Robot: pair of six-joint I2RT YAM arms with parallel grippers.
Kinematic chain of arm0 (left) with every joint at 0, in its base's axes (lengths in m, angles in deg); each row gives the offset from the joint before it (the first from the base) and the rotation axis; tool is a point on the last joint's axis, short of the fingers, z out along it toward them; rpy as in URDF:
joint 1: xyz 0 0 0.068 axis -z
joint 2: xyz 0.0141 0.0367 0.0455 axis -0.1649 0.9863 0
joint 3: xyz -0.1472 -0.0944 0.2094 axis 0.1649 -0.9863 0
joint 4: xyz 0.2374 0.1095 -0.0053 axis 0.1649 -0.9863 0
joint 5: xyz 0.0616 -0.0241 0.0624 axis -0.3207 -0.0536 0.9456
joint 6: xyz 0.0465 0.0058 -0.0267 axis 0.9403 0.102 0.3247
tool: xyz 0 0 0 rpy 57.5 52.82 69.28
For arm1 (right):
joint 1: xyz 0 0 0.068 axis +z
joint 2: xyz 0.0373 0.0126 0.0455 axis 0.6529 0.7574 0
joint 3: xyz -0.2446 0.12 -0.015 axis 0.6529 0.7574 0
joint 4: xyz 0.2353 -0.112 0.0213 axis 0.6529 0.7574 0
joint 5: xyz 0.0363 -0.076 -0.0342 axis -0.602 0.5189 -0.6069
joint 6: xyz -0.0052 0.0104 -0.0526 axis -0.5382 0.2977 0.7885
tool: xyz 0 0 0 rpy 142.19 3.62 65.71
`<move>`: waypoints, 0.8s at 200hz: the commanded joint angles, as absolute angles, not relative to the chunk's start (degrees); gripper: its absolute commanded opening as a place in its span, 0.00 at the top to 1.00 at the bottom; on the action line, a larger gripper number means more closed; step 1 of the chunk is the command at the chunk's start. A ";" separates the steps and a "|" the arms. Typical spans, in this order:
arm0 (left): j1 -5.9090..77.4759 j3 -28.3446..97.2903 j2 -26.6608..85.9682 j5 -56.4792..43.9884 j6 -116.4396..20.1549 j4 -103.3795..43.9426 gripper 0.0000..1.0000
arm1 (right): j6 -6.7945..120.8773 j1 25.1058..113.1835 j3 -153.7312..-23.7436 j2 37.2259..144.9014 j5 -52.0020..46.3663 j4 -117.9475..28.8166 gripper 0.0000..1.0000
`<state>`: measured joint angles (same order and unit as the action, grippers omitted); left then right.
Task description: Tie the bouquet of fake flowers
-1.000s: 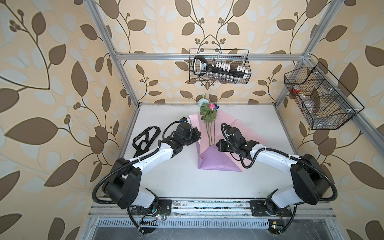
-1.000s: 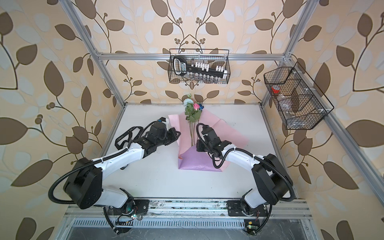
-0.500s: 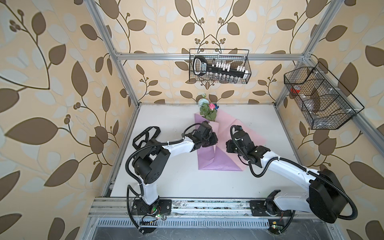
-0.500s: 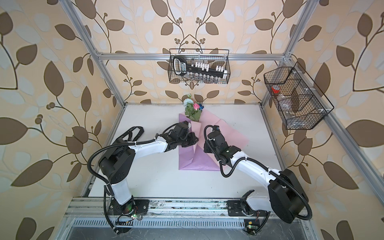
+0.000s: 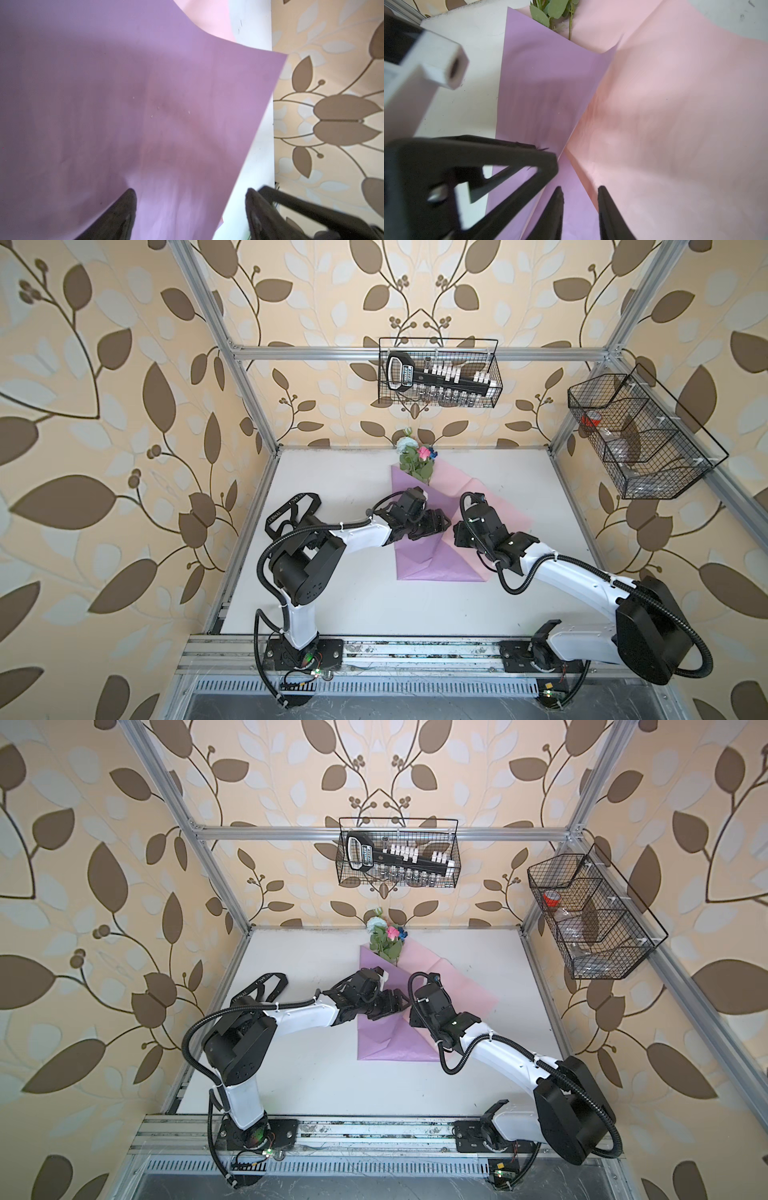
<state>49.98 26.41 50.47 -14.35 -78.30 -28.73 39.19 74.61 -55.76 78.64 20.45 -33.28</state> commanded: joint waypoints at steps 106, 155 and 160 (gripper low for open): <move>52.30 8.70 34.68 -9.48 -74.02 -36.62 0.58 | 38.00 75.54 -55.45 74.26 23.21 -28.29 0.62; 54.39 7.93 38.30 -12.63 -73.62 -35.90 0.69 | 37.28 81.51 -55.64 74.54 20.16 -30.18 0.66; 54.57 7.84 38.45 -12.99 -73.62 -35.64 0.69 | 37.06 82.50 -55.77 75.04 19.66 -30.55 0.67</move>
<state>53.85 8.38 37.70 -10.17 -74.76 -37.34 38.05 78.87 -55.76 74.26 21.69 -29.80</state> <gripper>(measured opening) 0.317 0.340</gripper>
